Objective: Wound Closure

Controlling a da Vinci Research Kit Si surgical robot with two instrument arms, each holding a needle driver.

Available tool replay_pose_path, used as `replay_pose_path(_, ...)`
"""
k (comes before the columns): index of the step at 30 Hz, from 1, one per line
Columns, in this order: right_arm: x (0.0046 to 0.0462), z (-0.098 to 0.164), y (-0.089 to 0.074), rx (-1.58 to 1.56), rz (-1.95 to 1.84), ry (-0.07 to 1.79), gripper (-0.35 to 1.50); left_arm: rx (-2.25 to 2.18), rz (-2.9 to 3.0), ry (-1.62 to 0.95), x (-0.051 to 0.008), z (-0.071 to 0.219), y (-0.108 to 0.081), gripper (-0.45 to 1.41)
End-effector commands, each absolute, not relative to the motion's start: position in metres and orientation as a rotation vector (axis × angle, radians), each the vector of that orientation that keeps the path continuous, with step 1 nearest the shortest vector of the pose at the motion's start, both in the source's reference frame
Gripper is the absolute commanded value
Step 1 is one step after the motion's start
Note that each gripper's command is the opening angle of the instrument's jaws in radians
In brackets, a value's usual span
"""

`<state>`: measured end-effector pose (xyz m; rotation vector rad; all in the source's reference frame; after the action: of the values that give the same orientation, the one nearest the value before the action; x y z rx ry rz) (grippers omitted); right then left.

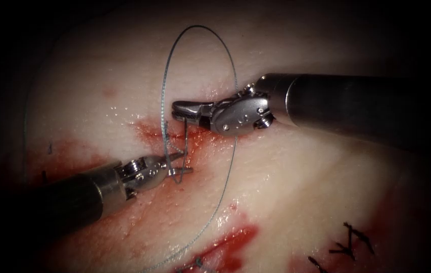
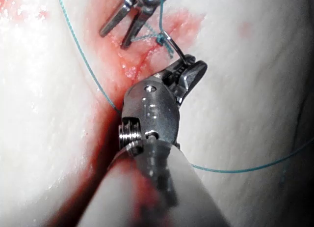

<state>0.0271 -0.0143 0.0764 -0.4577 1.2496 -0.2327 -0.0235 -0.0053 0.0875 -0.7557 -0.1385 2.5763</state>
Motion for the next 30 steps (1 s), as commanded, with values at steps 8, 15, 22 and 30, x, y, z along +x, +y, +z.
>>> replay_pose_path(8, 0.0275, 0.0772, -0.0119, -0.275, -0.039, 1.276, -0.35, -0.653, 2.619, -0.203, -0.0236, 0.0907, -0.0058, 0.31)
replay_pose_path(15, 0.0281, 0.0771, -0.0115, -0.131, 0.046, 1.302, -0.35, -0.633, 2.616, -0.213, -0.0223, 0.0930, -0.0055, 0.39)
replay_pose_path(22, 0.0282, 0.0772, -0.0111, 0.045, 0.139, 1.310, -0.35, -0.624, 2.617, -0.239, -0.0205, 0.0934, -0.0053, 0.39)
replay_pose_path(30, 0.0285, 0.0774, -0.0110, 0.270, 0.232, 1.313, -0.35, -0.627, 2.620, -0.254, -0.0195, 0.0931, -0.0052, 0.39)
